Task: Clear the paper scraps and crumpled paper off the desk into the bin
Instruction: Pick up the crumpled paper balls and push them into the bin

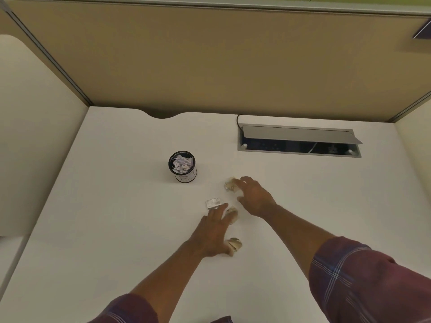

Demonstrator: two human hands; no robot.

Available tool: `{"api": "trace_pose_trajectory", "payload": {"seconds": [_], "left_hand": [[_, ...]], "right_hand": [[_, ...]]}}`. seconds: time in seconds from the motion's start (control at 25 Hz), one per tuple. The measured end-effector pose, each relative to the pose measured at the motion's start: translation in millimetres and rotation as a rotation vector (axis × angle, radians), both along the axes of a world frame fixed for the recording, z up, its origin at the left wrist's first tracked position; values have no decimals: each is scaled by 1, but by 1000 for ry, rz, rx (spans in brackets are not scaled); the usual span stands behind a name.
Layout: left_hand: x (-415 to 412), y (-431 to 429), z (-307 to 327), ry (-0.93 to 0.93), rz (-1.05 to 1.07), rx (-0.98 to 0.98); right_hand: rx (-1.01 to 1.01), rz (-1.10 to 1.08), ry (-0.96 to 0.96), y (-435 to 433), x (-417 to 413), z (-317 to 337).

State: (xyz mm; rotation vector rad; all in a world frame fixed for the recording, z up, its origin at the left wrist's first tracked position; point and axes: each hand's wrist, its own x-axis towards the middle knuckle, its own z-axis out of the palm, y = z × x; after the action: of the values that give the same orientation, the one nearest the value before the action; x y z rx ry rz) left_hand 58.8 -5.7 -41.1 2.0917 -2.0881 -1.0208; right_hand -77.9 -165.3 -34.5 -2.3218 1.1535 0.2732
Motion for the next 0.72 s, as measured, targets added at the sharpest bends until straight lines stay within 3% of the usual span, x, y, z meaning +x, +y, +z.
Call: {"api": "trace_pose_trajectory", "payload": {"seconds": [0.2,0.4,0.72], "left_hand": [[-15,1,-21,-147,-149,12],[-23,5,-36,-101,-120,-59],[-14,16,-49,78,65,-60]], "right_hand": [[-129,207,127,-12,34,-4],[-247,346,244,-10,48,-14],[-274,237,241,2,20,-28]]}}
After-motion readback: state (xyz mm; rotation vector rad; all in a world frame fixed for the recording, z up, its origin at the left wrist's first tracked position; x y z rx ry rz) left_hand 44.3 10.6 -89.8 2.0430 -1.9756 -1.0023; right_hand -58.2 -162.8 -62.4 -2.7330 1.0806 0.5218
